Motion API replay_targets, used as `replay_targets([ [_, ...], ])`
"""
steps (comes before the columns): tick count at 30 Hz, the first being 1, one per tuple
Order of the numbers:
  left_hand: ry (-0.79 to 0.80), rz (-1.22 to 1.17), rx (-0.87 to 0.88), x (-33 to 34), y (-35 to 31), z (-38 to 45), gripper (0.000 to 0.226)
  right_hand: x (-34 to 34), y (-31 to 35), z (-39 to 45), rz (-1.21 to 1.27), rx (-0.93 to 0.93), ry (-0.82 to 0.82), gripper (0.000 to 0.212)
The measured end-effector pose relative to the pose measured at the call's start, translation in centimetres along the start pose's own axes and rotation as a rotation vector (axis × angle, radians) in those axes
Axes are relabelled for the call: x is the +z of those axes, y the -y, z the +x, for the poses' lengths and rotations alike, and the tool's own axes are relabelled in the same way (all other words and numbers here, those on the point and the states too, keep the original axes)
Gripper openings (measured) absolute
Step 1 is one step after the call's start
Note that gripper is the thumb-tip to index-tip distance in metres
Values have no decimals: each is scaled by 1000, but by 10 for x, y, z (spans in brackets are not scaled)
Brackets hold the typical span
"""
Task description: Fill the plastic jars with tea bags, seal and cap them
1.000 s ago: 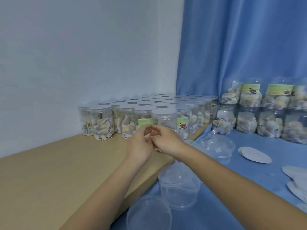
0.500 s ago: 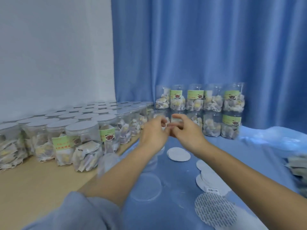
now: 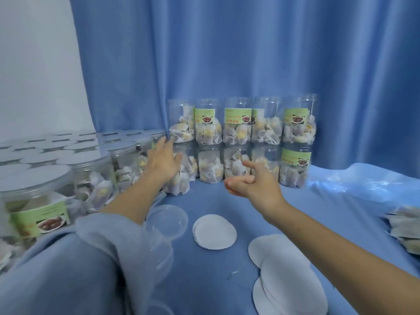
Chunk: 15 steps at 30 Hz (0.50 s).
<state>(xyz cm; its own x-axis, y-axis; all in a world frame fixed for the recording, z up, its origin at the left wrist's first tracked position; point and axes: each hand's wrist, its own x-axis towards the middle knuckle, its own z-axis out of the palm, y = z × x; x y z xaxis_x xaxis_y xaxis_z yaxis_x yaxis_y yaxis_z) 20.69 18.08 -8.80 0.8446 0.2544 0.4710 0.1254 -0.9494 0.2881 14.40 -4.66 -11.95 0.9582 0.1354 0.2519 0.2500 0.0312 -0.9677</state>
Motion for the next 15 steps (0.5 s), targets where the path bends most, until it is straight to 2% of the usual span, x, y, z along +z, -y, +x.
replay_targets([
  [3,151,83,54,20,3,23,64,4,-20,13,180,92,-22,64],
  [6,294,144,6,35,3,30,68,10,-30,19,348,170,-46,59],
  [8,250,259,-16,37,-1,24,52,14,-31,20,344,176,-54,57],
  [10,159,309,39,34,-10,16,32,15,-31,19,311,162,-59,54],
  [13,54,198,145,20,-27,-3,11,21,-25,13,259,138,-58,51],
  [15,50,82,154,2,-41,-17,9,24,-17,9,238,111,-64,48],
])
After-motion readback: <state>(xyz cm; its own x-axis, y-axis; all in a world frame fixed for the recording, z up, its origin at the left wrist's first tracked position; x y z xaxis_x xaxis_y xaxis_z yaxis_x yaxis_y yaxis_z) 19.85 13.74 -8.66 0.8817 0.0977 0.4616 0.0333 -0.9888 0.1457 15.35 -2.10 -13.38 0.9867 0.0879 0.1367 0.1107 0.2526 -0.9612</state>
